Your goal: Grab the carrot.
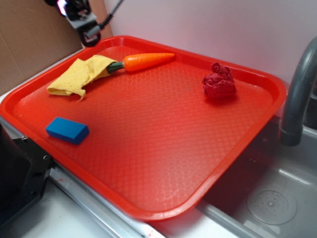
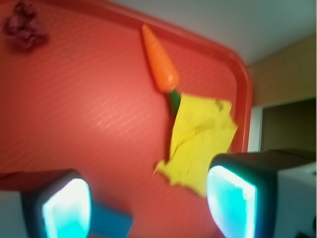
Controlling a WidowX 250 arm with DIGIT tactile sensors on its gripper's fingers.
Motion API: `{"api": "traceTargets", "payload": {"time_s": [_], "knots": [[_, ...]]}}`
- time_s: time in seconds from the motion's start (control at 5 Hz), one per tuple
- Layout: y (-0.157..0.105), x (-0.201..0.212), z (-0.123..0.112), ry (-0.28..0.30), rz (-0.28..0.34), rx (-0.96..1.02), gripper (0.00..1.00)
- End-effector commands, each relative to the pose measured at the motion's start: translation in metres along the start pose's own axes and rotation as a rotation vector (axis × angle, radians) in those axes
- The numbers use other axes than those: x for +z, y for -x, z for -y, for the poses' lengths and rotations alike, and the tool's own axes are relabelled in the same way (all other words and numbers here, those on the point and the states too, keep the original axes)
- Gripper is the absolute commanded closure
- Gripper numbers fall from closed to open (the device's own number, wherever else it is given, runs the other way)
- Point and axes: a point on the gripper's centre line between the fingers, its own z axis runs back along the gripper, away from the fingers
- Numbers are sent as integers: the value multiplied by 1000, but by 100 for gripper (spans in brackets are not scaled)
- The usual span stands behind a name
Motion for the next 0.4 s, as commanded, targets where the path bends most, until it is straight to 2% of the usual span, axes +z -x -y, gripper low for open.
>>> {"api": "traceTargets", "payload": {"time_s": [0.0,0.2], "knots": [[-37,-40,-22,3,50,-59,0],[-54,-81,-33,34,24,-86,0]]}}
